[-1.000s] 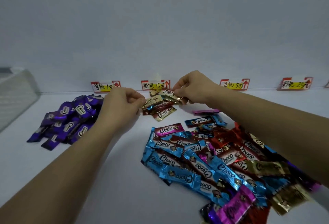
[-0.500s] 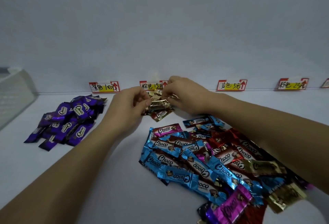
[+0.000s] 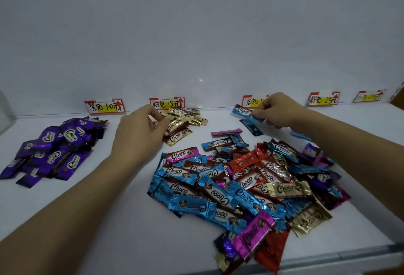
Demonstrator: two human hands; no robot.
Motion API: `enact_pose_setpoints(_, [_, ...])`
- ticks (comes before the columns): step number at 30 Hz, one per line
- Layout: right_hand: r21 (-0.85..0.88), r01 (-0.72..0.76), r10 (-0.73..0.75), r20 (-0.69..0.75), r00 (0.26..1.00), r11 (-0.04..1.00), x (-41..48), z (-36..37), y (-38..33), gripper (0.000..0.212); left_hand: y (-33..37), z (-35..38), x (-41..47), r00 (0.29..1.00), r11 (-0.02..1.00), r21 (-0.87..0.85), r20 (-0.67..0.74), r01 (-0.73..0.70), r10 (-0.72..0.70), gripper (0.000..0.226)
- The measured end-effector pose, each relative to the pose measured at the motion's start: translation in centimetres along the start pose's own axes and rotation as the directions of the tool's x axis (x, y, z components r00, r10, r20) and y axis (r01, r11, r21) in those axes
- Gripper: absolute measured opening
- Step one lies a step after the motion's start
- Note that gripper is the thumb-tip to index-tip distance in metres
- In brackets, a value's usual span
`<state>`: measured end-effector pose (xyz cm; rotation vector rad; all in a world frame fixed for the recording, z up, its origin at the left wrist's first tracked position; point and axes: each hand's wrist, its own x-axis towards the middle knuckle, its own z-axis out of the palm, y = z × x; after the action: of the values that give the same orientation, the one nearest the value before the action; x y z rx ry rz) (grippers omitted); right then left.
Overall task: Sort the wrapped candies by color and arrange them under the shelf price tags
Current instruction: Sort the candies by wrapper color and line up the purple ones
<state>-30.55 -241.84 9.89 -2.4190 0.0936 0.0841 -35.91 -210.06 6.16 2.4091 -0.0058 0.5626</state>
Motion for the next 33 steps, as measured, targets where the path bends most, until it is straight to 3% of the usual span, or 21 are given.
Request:
enact_pose_setpoints(4, [-0.044,-0.093,0.089,-0.092,0.992,0.995,1.2,-0.9,2.0,0.023,0.7,-0.2,-0.8,0.990,0.992,-0.009,0.059,-0.124,0.125,0.005])
enact_pose_setpoints(7, [-0.052,-0.101,0.094,-0.117,0.989,0.994,1.3,-0.8,2.2,0.018,1.7,-0.4,-1.7,0.967,0.974,-0.011,0.119,-0.227,0.227,0.011])
enact_pose_setpoints(11, [-0.288,0.066,-0.130,-0.209,0.969,0.955,0.4,-0.9,2.2,0.018,2.7,-0.5,-2.5,0.916,0.941,-0.032,0.221,-0.337,0.335,0.017])
enact_pose_setpoints(14, [-0.360,0.233,-0.289,-0.110,0.951,0.903,-1.0,-0.9,2.0,0.025,3.7,-0.2,-3.1,0.862,0.906,-0.060,0.289,-0.418,0.417,0.018])
enact_pose_setpoints(17, [-0.401,0.235,-0.258,-0.003,0.966,0.885,-1.5,-0.3,1.7,0.032,4.6,0.3,-3.5,0.819,0.876,-0.043,0.335,-0.480,0.465,0.019])
enact_pose_setpoints(21, [-0.285,0.167,-0.157,0.059,0.986,0.944,-0.9,-0.4,1.7,0.015,5.6,0.8,-2.6,0.805,0.868,0.032,0.392,-0.495,0.445,0.018])
enact_pose_setpoints(24, [-0.290,0.155,-0.131,0.100,0.986,0.945,-1.0,-0.6,1.9,0.005,6.9,1.2,-1.4,0.789,0.865,0.102,0.472,-0.492,0.393,0.022])
enact_pose_setpoints(29, [-0.322,0.261,-0.248,0.081,0.965,0.910,-1.9,-0.9,2.5,0.014,8.4,2.1,-0.2,0.757,0.832,0.241,0.589,-0.499,0.283,0.028])
enact_pose_setpoints(33, [-0.305,0.284,-0.259,0.119,0.958,0.909,-2.1,-1.1,3.0,0.020,8.3,1.7,-0.2,0.738,0.822,0.264,0.626,-0.504,0.251,0.014])
